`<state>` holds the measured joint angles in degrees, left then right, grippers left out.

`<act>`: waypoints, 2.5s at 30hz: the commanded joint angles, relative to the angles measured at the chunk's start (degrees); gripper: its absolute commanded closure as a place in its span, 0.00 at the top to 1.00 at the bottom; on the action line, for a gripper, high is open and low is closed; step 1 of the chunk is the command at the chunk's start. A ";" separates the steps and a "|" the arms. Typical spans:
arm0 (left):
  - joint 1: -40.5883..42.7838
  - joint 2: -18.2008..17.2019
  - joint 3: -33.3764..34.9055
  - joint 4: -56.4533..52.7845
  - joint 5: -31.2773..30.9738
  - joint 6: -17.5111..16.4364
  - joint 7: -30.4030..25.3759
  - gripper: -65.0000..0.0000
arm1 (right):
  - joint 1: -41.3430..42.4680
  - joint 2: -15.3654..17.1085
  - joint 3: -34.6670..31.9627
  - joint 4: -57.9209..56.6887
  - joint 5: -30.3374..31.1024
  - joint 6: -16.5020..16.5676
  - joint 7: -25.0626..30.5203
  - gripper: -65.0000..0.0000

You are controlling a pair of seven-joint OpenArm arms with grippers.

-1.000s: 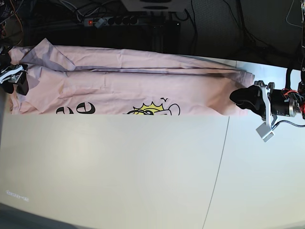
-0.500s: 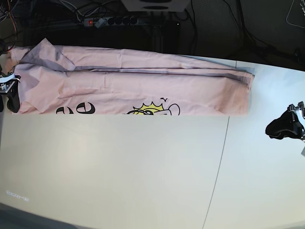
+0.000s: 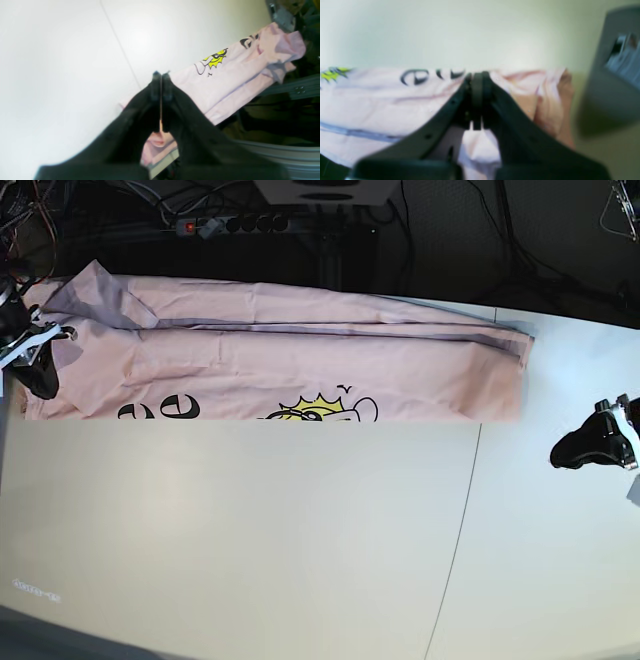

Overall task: Fold the T-shirt properly
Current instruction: 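Release the left gripper and regrasp the strip's end, then hold both strip ends and pull them apart to straighten the strip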

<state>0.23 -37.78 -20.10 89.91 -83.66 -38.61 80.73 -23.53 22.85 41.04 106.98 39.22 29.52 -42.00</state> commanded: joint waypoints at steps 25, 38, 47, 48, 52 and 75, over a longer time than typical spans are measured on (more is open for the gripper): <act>2.82 7.67 4.44 0.92 -1.34 -1.39 -0.73 0.00 | 0.46 7.58 -0.94 -19.12 -4.04 3.30 9.22 0.00; 3.45 10.45 15.06 0.87 8.00 -1.39 -0.73 0.00 | 3.50 7.56 -1.01 -19.15 -4.31 3.52 8.57 0.00; 4.37 9.99 18.08 -1.77 28.09 -1.39 -15.63 0.00 | 3.52 7.58 -1.01 -21.27 -4.66 3.52 8.50 0.00; 4.39 9.99 18.08 -2.73 28.92 -1.39 -16.46 0.00 | 3.52 7.58 -1.01 -21.97 -4.85 3.52 8.50 0.00; 4.37 9.99 18.08 -7.61 29.27 -1.39 -16.70 0.00 | 3.56 7.61 -1.01 -24.52 -4.94 3.52 8.55 0.00; 2.49 3.67 14.71 -9.62 12.44 -1.39 -9.57 0.50 | 4.98 7.72 -1.03 -27.30 -5.79 3.50 8.59 0.00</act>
<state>3.36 -33.12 -4.93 79.59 -70.19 -39.59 71.57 -19.00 29.04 39.55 79.09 32.77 29.45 -34.72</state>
